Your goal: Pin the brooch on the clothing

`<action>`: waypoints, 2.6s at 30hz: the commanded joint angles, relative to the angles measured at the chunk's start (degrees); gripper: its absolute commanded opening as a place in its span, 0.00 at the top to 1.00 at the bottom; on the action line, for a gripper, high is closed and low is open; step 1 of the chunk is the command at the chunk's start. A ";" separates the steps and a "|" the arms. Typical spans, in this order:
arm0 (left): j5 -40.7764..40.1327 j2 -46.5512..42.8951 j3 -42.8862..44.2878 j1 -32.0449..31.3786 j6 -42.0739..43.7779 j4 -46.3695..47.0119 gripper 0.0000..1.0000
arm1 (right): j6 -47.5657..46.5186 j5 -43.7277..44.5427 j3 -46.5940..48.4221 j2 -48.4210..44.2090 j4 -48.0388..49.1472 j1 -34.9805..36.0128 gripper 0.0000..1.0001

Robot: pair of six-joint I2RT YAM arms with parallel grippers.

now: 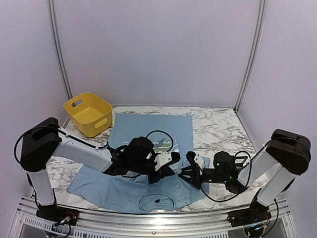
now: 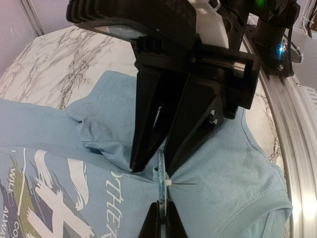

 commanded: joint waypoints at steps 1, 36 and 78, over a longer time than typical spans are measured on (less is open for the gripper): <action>6.32 -1.91 -0.15 0.60 -3.23 0.33 1.00 | -3.73 -2.43 -0.15 -3.72 -2.67 -0.75 0.73; 16.61 -0.24 3.01 4.34 -5.83 -3.82 1.00 | -14.87 -14.94 5.66 -2.69 -2.78 -1.32 0.80; 15.36 -1.17 3.13 2.58 -0.82 -6.32 1.00 | 1.85 -15.05 16.33 2.66 -16.76 -8.05 1.00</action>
